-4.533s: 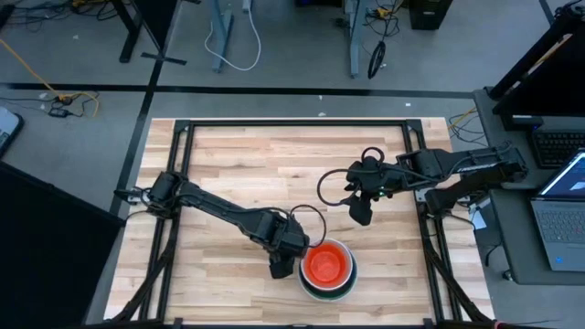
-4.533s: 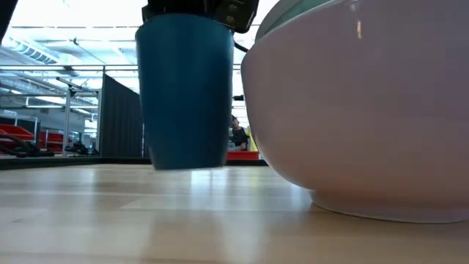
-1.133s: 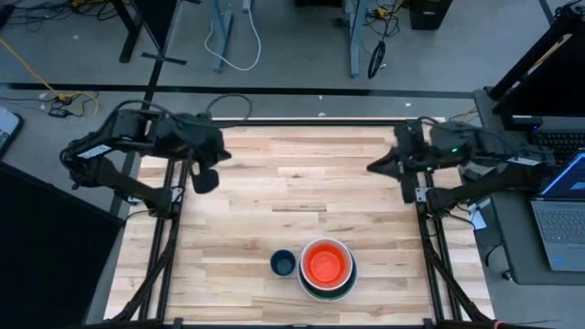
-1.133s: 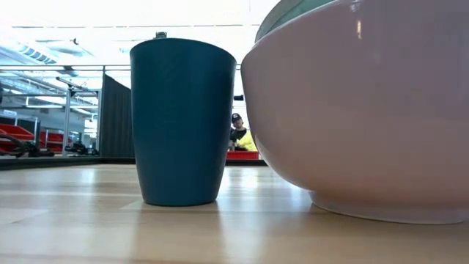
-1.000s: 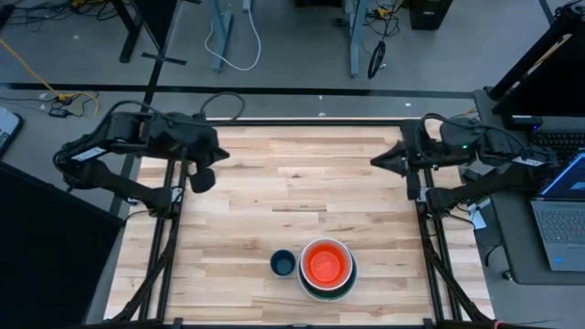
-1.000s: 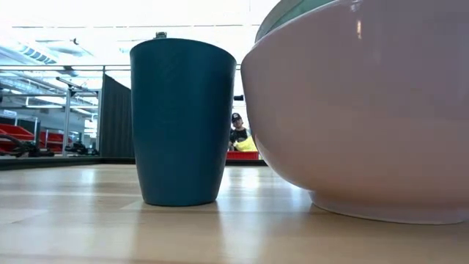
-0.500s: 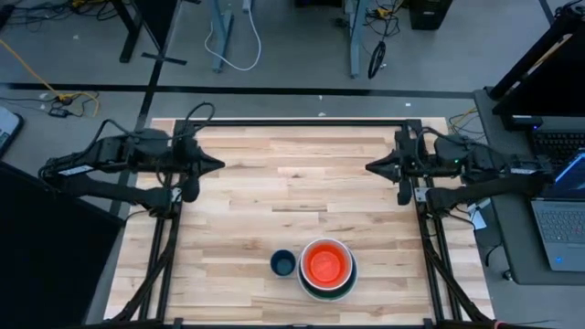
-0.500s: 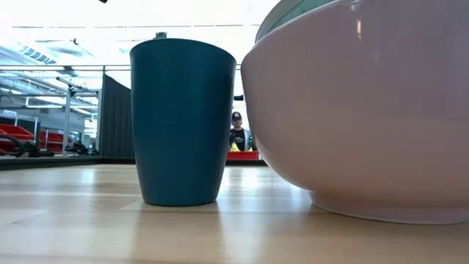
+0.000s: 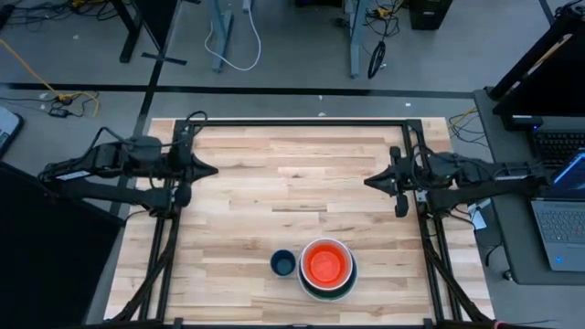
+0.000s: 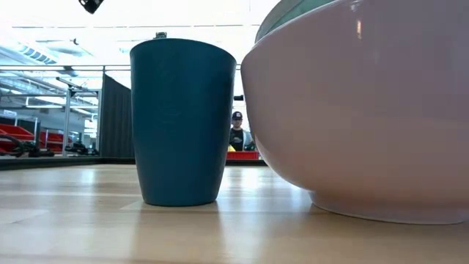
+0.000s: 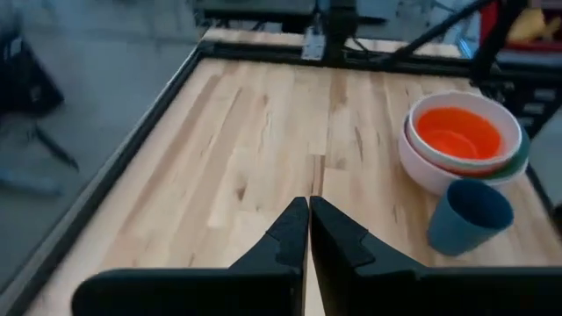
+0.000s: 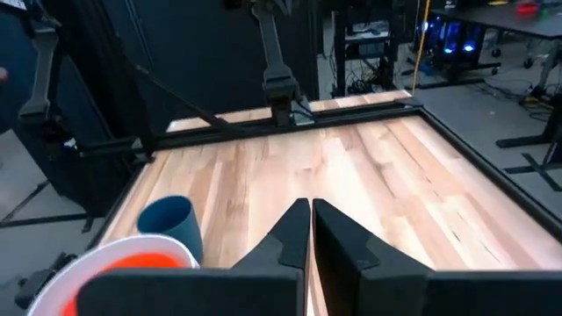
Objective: Nest bowls inside each other
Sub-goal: Return to home position
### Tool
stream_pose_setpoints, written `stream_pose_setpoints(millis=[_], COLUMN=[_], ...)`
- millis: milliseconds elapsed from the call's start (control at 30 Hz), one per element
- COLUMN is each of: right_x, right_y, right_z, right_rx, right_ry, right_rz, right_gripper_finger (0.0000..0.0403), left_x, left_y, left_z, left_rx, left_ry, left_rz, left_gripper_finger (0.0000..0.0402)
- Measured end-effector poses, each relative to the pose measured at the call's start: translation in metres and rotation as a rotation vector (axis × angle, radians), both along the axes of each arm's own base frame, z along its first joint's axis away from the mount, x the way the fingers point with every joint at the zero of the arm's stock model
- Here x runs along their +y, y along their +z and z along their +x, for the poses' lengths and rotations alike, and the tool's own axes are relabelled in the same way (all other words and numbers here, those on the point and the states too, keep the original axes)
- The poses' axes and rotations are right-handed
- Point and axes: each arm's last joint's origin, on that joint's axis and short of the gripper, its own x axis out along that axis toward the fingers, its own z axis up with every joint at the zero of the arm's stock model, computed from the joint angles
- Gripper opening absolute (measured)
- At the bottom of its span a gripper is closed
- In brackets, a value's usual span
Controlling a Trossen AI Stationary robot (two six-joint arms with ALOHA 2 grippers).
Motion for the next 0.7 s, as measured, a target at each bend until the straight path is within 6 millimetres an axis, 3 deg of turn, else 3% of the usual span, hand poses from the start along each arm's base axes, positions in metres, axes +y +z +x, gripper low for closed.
stream_pose_setpoints(millis=[167, 400, 700], right_x=[-0.002, -0.003, -0.004], right_y=[-0.010, -0.028, -0.058], right_z=[-0.007, -0.023, -0.039], right_rx=[-0.025, -0.080, -0.126], right_ry=[-0.036, -0.036, -0.037], right_rz=[-0.044, -0.027, -0.019], right_gripper_finger=[0.0000, 0.0000, 0.0000], left_x=[0.000, -0.001, -0.001], left_y=[-0.018, -0.055, -0.074], left_z=[0.009, 0.012, 0.008], left_rx=[-0.142, -0.262, -0.321], left_ry=[-0.050, -0.061, -0.064], left_rz=[0.108, 0.035, 0.037], left_gripper_finger=[0.0000, 0.0000, 0.0000])
